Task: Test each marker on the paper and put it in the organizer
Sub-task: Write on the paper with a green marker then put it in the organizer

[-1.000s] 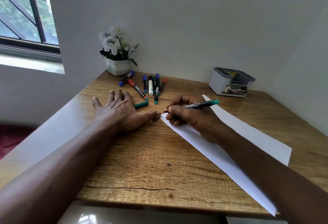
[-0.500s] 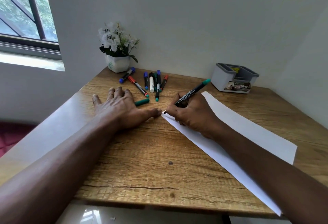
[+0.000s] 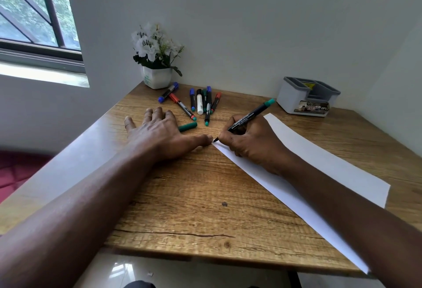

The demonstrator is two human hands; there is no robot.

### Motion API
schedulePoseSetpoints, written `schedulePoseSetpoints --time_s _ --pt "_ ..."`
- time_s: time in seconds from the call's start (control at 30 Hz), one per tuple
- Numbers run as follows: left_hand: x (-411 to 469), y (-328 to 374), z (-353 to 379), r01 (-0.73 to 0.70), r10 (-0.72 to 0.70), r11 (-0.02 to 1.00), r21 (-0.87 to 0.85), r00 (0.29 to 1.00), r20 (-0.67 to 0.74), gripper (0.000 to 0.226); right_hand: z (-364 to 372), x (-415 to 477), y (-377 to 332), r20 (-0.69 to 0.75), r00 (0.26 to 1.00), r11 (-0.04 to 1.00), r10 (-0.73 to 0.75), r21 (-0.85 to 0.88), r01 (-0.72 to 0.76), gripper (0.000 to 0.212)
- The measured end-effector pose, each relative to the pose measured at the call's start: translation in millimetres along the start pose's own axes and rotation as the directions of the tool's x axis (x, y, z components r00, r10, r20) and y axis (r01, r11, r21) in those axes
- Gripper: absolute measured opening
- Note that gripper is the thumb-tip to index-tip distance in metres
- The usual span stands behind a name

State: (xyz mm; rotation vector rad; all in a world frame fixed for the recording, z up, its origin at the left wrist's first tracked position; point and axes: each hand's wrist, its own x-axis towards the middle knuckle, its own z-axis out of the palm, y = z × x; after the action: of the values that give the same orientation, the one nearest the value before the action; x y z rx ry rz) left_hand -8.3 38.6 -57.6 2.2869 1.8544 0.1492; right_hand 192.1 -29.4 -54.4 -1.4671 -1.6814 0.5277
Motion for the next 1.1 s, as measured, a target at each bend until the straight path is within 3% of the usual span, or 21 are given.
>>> schedulePoseSetpoints --time_s 0.2,0.33,0.7,0.83,1.1 --pt "0.5 0.4 0.1 0.003 -0.003 1.0 0.005 1.0 0.01 0.132 -2.1 -4.4 -1.3 -0.021 1.0 0.996 0.013 0.084 -0.011 0.013" --pt "0.7 0.7 -0.4 0.002 -0.002 1.0 0.002 1.0 0.008 0.131 0.2 -2.9 -0.7 -0.03 0.999 1.0 -0.013 -0.001 0.013 0.013" --pt "-2.0 1.8 -2.1 0.014 -0.014 1.0 0.011 1.0 0.015 0.131 1.2 -2.5 -2.1 -0.052 0.999 1.0 0.016 -0.016 -0.017 0.014" --pt "-2.9 1.9 -2.9 0.012 -0.012 1.0 0.011 1.0 0.013 0.13 0.6 -4.1 -3.6 -0.106 0.992 0.996 0.065 0.073 -0.058 0.016" --pt "-4.0 2.8 -3.4 0.011 -0.011 1.0 0.005 1.0 0.013 0.129 1.9 -3.8 -6.6 -0.072 0.996 0.998 0.053 -0.015 -0.054 0.017"
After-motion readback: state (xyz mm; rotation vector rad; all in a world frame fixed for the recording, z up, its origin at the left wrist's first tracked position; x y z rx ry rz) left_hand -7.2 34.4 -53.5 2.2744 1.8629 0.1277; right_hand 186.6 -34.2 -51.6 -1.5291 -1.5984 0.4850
